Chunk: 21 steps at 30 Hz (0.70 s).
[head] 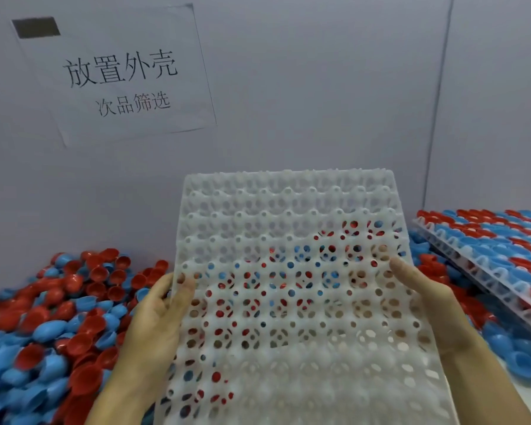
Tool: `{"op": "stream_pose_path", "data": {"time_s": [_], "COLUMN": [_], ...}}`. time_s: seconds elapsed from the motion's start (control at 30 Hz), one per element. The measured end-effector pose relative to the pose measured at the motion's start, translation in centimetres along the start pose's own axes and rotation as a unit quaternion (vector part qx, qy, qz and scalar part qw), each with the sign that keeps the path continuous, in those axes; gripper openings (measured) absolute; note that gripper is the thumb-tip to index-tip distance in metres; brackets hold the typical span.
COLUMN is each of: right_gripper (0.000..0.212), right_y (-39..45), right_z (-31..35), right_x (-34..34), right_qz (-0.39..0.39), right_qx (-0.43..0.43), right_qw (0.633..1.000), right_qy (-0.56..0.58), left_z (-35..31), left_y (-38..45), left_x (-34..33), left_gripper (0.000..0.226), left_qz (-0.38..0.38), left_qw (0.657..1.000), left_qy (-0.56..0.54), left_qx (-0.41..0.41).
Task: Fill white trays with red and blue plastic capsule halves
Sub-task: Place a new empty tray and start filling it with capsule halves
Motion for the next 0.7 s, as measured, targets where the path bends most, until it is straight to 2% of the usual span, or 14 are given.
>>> {"op": "stream_pose_path", "data": {"time_s": [0.03, 0.07, 0.1, 0.17, 0.23, 0.27, 0.3, 0.43, 0.53, 0.6, 0.7], "right_gripper": [0.059, 0.070, 0.049, 0.037, 0.045, 0.039, 0.030, 0.033, 0.036, 0.031, 0.025], "right_y": [-0.2, -0.4, -0.8, -1.6, -2.3, -2.5, -2.9, -4.8, -5.5, -5.7, -5.7], "right_z": [0.2, 0.2, -0.5, -2.4, -3.3, -3.9, -4.4, -5.8, -6.1, -6.4, -6.9], "right_x": [0.3, 0.6, 1.1, 1.7, 2.0, 2.1, 2.3, 2.7, 3.6, 4.0, 4.5], "right_qz": [-0.014, -0.030, -0.022, 0.013, 0.006, -0.018, -0.021, -0.034, -0.079, -0.104, -0.114], "right_qx": [-0.005, -0.022, -0.025, -0.054, -0.050, -0.071, -0.082, -0.066, -0.048, -0.049, -0.053], "right_qw": [1.000, 0.999, 0.999, 0.998, 0.998, 0.996, 0.995, 0.997, 0.995, 0.992, 0.990], "right_qy": [0.020, -0.012, 0.000, -0.012, 0.025, 0.047, 0.043, -0.002, -0.029, -0.043, -0.063], "left_z": [0.4, 0.9, 1.5, 2.7, 3.8, 4.1, 4.3, 4.4, 4.6, 4.7, 4.6], "left_y": [0.0, -0.1, -0.4, -1.3, -2.5, -3.0, -3.5, -5.2, -6.2, -6.9, -7.5], "left_x": [-0.1, -0.3, -0.6, -1.3, -1.6, -1.7, -1.8, -1.9, -2.4, -2.8, -3.2], "left_gripper": [0.038, 0.039, 0.041, 0.044, 0.041, 0.041, 0.042, 0.043, 0.041, 0.033, 0.035], "left_qz": [-0.001, -0.002, 0.000, -0.012, -0.027, -0.029, -0.030, -0.041, -0.035, -0.028, -0.027], "left_qw": [1.000, 1.000, 1.000, 0.999, 0.999, 0.999, 0.999, 0.998, 0.999, 0.999, 0.999], "left_qy": [0.000, -0.003, -0.011, -0.025, -0.017, -0.006, 0.003, 0.009, 0.015, 0.025, 0.029], "left_qx": [0.001, 0.003, 0.008, 0.027, 0.039, 0.042, 0.044, 0.035, 0.030, 0.026, 0.026]}}
Point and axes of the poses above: each hand's wrist, its own y-axis towards the middle knuckle, its own x-axis out of the back of the hand, z = x × y, the point moved 6 cm from there along y, towards the middle knuckle, and after that the axes turned 4 degrees about z, right-handed, at the moved point
